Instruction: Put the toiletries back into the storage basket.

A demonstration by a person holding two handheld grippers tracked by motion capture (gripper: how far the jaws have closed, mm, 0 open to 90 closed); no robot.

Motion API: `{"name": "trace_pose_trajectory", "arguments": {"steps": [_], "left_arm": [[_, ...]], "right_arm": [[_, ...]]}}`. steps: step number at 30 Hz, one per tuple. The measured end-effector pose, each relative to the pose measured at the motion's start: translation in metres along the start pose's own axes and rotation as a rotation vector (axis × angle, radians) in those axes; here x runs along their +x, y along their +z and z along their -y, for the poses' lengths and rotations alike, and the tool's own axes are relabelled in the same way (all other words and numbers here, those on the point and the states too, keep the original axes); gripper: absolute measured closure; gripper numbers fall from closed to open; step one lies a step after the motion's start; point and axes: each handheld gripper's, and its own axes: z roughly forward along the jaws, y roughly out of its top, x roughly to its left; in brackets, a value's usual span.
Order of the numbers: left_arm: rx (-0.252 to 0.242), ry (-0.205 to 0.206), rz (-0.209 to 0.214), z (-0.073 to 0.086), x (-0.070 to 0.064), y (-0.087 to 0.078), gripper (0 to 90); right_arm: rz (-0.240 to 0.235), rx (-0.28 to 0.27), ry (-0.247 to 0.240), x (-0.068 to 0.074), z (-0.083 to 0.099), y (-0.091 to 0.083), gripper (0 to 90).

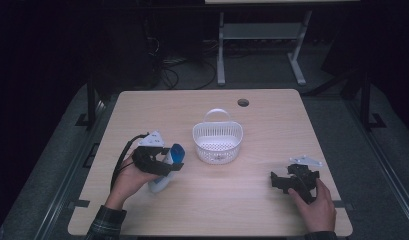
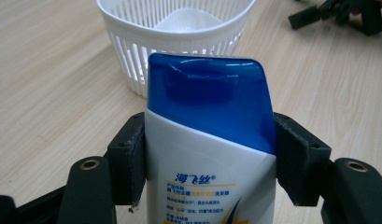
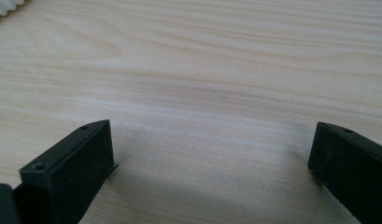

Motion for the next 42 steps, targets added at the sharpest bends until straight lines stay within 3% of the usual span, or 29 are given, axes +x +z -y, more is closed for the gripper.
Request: {"name": "trace_pose_trajectory", "arguments": {"steps": [5,6,16,29,42], "left_arm": [[-0.058,-0.005,-0.003,0.004,0.004,-0.009,35.0],[-0.091,-0.006,0.0,0.006,0.006,-0.013,35.0],[-0.198,-0.017,0.002,0.017,0.012,-0.026,35.2],[-0.246,-0.033,0.0,0.016,0.014,-0.034,35.3],[-0.273,-0.035,0.001,0.002,0.015,-0.039,35.4]], "right_arm": [[0.0,0.0,0.0,0.0,0.0,0.0,0.0],[0.0,0.0,0.0,0.0,0.0,0.0,0.0],[0.0,0.0,-0.001,0.0,0.0,0.0,0.0],[0.0,0.0,0.0,0.0,0.0,0.0,0.0],[0.0,0.0,0.0,0.0,0.0,0.0,0.0]]}}
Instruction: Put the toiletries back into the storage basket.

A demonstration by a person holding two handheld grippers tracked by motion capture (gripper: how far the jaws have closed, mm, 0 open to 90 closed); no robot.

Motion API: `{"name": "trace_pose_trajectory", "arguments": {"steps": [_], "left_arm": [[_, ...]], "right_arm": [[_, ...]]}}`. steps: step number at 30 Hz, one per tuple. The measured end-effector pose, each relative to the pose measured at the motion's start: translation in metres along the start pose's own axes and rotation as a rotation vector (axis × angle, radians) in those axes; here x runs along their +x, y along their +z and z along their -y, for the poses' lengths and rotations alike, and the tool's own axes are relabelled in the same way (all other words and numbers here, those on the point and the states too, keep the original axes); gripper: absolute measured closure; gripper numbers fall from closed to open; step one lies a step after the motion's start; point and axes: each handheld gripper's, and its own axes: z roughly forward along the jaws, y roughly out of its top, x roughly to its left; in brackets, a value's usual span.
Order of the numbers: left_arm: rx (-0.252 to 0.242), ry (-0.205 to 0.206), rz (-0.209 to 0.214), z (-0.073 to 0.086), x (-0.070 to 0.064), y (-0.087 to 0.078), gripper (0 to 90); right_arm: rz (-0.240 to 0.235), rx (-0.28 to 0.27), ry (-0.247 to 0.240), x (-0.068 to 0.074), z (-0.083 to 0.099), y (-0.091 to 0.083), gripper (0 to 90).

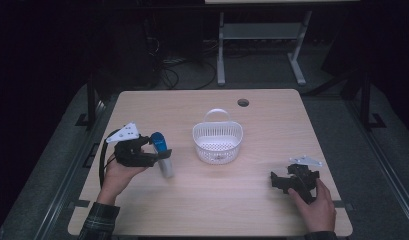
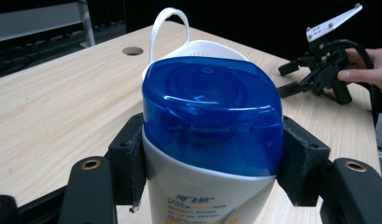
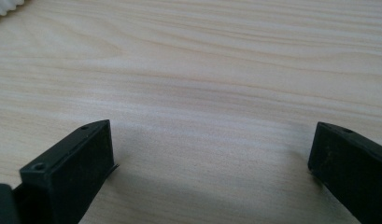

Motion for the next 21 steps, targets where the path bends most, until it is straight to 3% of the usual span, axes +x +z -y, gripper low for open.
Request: {"name": "trace_pose_trajectory", "arguments": {"steps": [21], "left_arm": [[-0.049,0.04,0.025,-0.044,0.005,0.012,35.4]], "right_arm": [[0.0,-0.001,0.0,0.0,0.0,0.0,0.0]]}}
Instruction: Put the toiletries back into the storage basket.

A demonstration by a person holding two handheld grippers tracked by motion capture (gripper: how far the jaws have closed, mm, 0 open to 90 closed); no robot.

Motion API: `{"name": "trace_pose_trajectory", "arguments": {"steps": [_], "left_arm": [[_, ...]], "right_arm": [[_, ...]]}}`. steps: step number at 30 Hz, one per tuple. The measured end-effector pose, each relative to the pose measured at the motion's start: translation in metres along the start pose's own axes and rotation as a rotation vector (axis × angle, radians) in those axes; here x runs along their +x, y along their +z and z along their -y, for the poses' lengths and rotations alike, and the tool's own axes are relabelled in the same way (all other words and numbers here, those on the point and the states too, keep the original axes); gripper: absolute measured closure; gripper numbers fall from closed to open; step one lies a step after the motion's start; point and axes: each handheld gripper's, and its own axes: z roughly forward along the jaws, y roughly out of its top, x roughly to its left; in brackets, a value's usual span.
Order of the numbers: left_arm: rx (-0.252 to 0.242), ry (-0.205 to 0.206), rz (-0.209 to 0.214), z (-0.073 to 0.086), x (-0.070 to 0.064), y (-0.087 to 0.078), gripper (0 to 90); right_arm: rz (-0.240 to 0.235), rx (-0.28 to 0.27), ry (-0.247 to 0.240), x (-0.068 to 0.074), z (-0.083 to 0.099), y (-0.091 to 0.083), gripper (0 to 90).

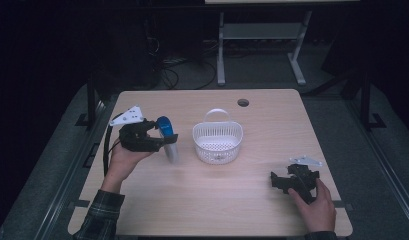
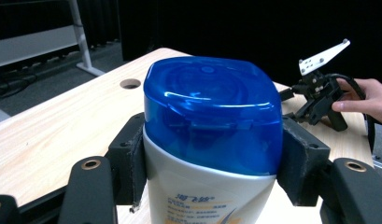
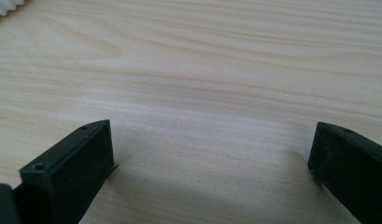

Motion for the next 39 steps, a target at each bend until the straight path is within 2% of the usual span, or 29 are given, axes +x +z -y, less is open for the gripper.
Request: {"name": "trace_pose_trajectory", "arguments": {"steps": [13,29,39], "left_arm": [[-0.017,0.02,0.03,-0.023,-0.002,0.022,35.5],[-0.054,0.04,0.061,-0.055,-0.003,0.035,35.6],[-0.071,0.038,0.073,-0.068,-0.001,0.046,35.6]], "right_arm": [[-0.001,0.001,0.0,0.0,0.0,0.0,0.0],[-0.001,0.001,0.0,0.0,0.0,0.0,0.0],[0.0,0.001,0.0,0.0,0.0,0.0,0.0]]}}
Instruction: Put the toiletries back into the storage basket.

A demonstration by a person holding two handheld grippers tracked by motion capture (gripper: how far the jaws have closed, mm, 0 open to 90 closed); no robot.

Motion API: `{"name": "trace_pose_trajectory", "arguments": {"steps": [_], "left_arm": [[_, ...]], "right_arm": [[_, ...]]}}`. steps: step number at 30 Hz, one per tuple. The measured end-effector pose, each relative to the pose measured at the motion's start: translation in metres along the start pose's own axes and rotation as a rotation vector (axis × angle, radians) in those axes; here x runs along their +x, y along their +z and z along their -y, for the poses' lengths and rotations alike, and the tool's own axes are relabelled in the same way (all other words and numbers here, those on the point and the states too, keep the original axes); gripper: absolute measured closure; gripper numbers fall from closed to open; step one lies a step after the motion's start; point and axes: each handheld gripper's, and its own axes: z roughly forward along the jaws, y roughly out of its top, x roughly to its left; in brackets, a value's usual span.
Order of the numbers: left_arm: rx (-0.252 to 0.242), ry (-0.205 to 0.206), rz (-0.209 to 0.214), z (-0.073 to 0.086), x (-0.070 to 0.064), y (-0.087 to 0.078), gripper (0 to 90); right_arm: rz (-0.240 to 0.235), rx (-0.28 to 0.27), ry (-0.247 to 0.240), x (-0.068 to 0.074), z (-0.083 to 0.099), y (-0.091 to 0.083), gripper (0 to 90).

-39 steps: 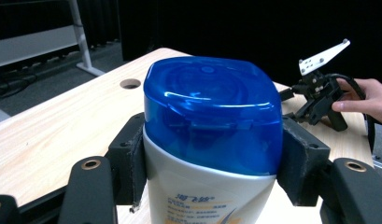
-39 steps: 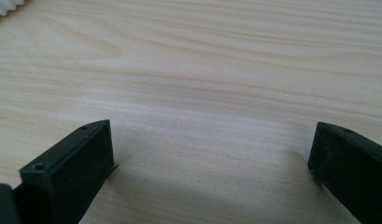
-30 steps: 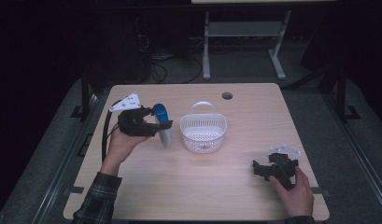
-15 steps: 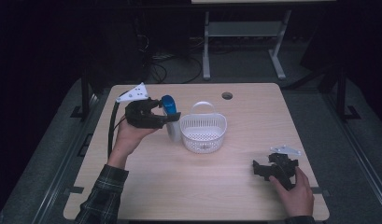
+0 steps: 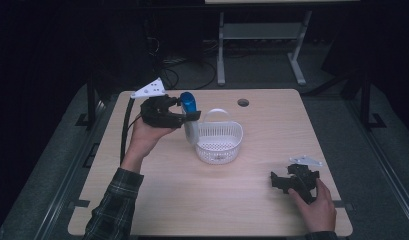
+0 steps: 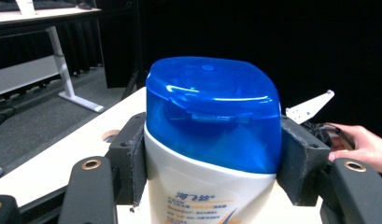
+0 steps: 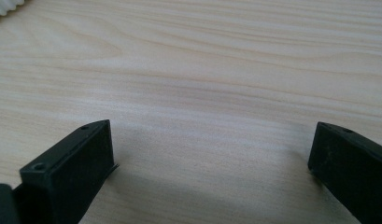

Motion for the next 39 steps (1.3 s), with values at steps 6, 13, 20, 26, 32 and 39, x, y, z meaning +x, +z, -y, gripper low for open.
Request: {"name": "trace_pose_trajectory", "arguments": {"steps": [6,13,20,26,32,39], "left_arm": [[-0.015,0.007,-0.002,0.0,0.002,0.013,35.5],[-0.03,0.006,-0.006,0.005,0.002,0.028,35.6],[-0.028,0.014,-0.017,0.014,0.004,0.038,35.6],[-0.025,0.01,-0.02,0.026,0.006,0.043,35.5],[-0.017,0.001,-0.025,0.036,0.007,0.047,35.5],[0.004,0.005,-0.038,0.048,0.008,0.052,35.5]], "right_arm": [[0.0,0.0,0.0,0.0,0.0,0.0,0.0],[0.001,0.0,0.0,0.0,0.0,0.0,0.0],[0.0,0.0,0.0,0.0,0.0,0.0,0.0],[0.001,0.0,0.0,0.0,0.0,0.0,0.0],[0.001,0.0,-0.001,0.0,0.0,0.0,0.0],[0.001,0.0,-0.001,0.0,0.0,0.0,0.0]]}}
